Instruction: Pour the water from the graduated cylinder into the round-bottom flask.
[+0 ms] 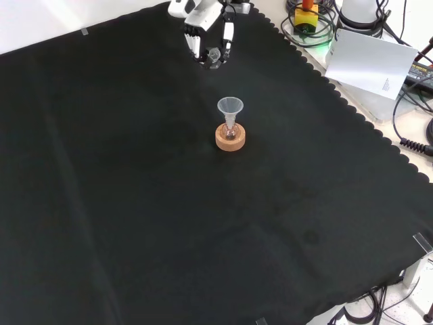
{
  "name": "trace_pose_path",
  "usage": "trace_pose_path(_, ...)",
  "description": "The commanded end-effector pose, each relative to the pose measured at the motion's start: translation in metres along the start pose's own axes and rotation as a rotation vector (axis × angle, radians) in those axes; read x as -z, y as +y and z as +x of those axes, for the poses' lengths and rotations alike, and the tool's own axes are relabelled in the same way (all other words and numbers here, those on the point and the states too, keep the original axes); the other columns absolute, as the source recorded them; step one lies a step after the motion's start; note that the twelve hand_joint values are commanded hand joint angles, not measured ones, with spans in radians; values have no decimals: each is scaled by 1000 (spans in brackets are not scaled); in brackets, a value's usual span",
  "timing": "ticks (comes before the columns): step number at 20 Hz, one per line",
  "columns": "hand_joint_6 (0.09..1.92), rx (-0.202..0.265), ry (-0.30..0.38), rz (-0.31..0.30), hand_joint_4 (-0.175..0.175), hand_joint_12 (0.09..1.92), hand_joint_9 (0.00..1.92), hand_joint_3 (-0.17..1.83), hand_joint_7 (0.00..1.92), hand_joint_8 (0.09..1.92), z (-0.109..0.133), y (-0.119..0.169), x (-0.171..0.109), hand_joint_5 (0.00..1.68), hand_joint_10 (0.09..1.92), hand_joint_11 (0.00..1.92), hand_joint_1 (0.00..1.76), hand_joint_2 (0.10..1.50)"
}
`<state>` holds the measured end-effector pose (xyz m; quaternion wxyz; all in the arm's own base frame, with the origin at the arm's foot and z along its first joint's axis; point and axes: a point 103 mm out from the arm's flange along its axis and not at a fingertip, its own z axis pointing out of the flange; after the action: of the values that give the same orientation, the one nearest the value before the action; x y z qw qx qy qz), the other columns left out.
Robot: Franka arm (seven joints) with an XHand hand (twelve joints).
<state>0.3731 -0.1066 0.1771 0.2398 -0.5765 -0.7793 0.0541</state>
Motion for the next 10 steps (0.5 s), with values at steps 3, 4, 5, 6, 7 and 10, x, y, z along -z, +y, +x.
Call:
trace_pose_path(3,1120,-10,-89,131,-98,794,1399,-3,1136,476,14,3,-1,899,87,1253,1104,1161)
trace_pose_path(4,1120,-10,-93,140,-98,794,1400,-3,1138,474,16,4,0,900,87,1254,1104,1161)
trace_pose_path(5,1119,-9,-96,146,-98,794,1401,-3,1139,473,17,5,0,900,87,1255,1105,1160)
trace_pose_path(6,1119,-8,-103,154,-98,793,1402,-3,1141,473,18,6,1,900,87,1256,1105,1160)
trace_pose_path(7,1119,-9,-110,162,-98,793,1403,-3,1142,472,20,7,2,901,87,1257,1105,1160)
trace_pose_path(10,1113,-11,-133,185,-100,789,1409,-3,1153,462,24,9,4,905,87,1263,1107,1158)
